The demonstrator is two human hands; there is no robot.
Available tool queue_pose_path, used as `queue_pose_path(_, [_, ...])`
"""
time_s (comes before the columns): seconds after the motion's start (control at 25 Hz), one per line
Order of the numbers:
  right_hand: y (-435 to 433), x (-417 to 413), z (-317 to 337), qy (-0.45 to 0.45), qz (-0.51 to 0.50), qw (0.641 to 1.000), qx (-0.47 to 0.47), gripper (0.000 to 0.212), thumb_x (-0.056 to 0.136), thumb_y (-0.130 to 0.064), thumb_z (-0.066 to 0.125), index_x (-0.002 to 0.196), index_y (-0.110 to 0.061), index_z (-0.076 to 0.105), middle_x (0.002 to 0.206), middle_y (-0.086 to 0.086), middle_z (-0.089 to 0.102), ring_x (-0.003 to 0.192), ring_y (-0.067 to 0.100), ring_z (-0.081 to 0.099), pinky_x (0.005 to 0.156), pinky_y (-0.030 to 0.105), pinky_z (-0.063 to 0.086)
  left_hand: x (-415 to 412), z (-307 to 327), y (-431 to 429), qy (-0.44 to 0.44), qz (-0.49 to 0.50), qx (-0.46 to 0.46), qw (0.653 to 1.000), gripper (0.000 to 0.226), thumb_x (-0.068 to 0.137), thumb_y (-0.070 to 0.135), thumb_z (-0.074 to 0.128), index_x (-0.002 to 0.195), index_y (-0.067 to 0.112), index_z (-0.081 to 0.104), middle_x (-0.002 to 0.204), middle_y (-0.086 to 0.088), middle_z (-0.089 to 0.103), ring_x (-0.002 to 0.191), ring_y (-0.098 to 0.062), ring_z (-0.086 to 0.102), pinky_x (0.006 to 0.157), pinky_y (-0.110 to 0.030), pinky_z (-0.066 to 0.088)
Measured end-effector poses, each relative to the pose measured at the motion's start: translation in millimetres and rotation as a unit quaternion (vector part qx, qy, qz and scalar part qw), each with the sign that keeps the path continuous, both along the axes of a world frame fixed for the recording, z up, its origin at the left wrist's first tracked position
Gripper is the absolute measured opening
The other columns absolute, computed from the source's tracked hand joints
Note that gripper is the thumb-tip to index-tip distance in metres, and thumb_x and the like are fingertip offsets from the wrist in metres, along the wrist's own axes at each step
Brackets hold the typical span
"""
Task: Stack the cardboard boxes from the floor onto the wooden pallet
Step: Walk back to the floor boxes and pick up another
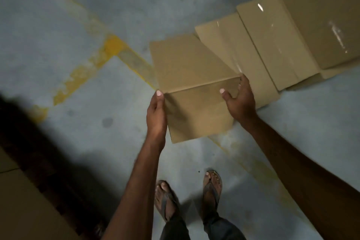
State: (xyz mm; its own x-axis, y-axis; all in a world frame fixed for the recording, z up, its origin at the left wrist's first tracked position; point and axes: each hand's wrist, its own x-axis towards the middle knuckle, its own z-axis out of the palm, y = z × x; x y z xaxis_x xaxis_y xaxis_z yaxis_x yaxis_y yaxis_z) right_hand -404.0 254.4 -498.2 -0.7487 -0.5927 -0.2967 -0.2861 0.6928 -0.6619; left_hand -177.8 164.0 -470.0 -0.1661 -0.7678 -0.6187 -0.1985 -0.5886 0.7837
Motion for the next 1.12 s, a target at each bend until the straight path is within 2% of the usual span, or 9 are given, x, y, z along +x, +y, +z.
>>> queue_pose_path(0.2, [-95, -14, 48, 0.096, 0.086, 0.989, 0.072, 0.078, 0.099, -0.042, 0.061, 0.163, -0.03, 0.019, 0.16, 0.017, 0.029, 0.136, 0.044, 0.033, 0.112, 0.05, 0.035, 5, 21, -70, 0.021, -0.056, 0.001, 0.998, 0.047, 0.109, 0.045, 0.04, 0.149, 0.024, 0.053, 0.148, 0.006, 0.056, 0.135, -0.015, 0.051, 0.112, -0.034, 0.037])
queue_pose_path(0.36, [-139, -21, 64, 0.116, 0.095, 0.983, 0.11, 0.074, 0.095, -0.034, 0.063, 0.16, -0.022, 0.028, 0.166, 0.014, 0.017, 0.147, 0.038, 0.022, 0.117, 0.052, 0.032, 16, -8, -75, -0.021, 0.038, 0.147, 0.988, 0.052, 0.109, 0.044, 0.042, 0.154, 0.019, 0.043, 0.159, -0.001, 0.044, 0.144, -0.026, 0.042, 0.116, -0.046, 0.034])
queue_pose_path(0.48, [-160, -22, 68, 0.19, 0.145, 0.963, 0.126, 0.068, 0.089, -0.027, 0.058, 0.153, -0.011, 0.042, 0.168, 0.01, 0.019, 0.154, 0.032, 0.016, 0.12, 0.053, 0.024, -1, -35, -77, 0.0, 0.097, 0.31, 0.946, 0.062, 0.105, 0.056, 0.045, 0.155, 0.022, 0.037, 0.16, -0.004, 0.038, 0.14, -0.034, 0.044, 0.102, -0.054, 0.045])
queue_pose_path(0.6, [-193, -33, 70, 0.237, 0.242, 0.931, 0.134, 0.074, 0.082, -0.03, 0.038, 0.152, -0.006, 0.045, 0.164, 0.01, 0.036, 0.155, 0.029, 0.021, 0.124, 0.049, 0.016, -24, -74, -91, 0.035, 0.13, 0.369, 0.92, 0.06, 0.091, 0.069, 0.06, 0.133, 0.026, 0.063, 0.136, -0.002, 0.063, 0.111, -0.031, 0.065, 0.071, -0.047, 0.062])
queue_pose_path(0.68, [-214, -38, 75, 0.242, 0.324, 0.903, 0.146, 0.073, 0.083, -0.032, 0.034, 0.149, -0.006, 0.051, 0.158, 0.011, 0.046, 0.151, 0.028, 0.033, 0.124, 0.044, 0.02, -30, -117, -93, 0.041, 0.111, 0.383, 0.916, 0.07, 0.075, 0.082, 0.068, 0.121, 0.03, 0.073, 0.126, -0.002, 0.072, 0.109, -0.032, 0.07, 0.077, -0.057, 0.062])
queue_pose_path(0.8, [-259, -43, 91, 0.177, 0.39, 0.888, 0.171, 0.053, 0.093, -0.036, 0.034, 0.124, -0.013, 0.07, 0.135, 0.015, 0.066, 0.124, 0.036, 0.059, 0.106, 0.04, 0.045, -35, -166, -95, 0.037, 0.109, 0.395, 0.912, 0.09, 0.058, 0.093, 0.07, 0.12, 0.028, 0.075, 0.121, -0.006, 0.075, 0.11, -0.035, 0.072, 0.087, -0.064, 0.057])
queue_pose_path(0.92, [-319, -34, 100, 0.065, 0.417, 0.879, 0.222, 0.043, 0.098, -0.043, 0.034, 0.095, -0.016, 0.067, 0.113, 0.015, 0.069, 0.099, 0.035, 0.061, 0.084, 0.039, 0.045, -39, -148, -110, 0.089, 0.09, 0.408, 0.904, 0.094, 0.062, 0.095, 0.064, 0.127, 0.027, 0.071, 0.123, -0.01, 0.074, 0.114, -0.036, 0.07, 0.095, -0.064, 0.054])
queue_pose_path(1.04, [-372, -13, 98, -0.106, 0.385, 0.875, 0.273, 0.078, 0.09, -0.08, 0.032, 0.135, -0.024, 0.063, 0.138, -0.002, 0.062, 0.123, 0.025, 0.058, 0.109, 0.047, 0.04, -45, -129, -121, 0.158, 0.094, 0.421, 0.888, 0.084, 0.08, 0.089, 0.053, 0.129, 0.023, 0.071, 0.126, -0.014, 0.072, 0.116, -0.034, 0.07, 0.1, -0.057, 0.055])
queue_pose_path(1.12, [-392, 6, 86, -0.09, 0.414, 0.848, 0.319, 0.096, 0.082, -0.091, 0.035, 0.149, -0.024, 0.053, 0.155, 0.003, 0.05, 0.137, 0.029, 0.051, 0.116, 0.049, 0.036, -49, -122, -126, 0.178, 0.115, 0.421, 0.882, 0.076, 0.088, 0.08, 0.051, 0.131, 0.02, 0.07, 0.125, -0.015, 0.072, 0.111, -0.032, 0.072, 0.094, -0.051, 0.058])
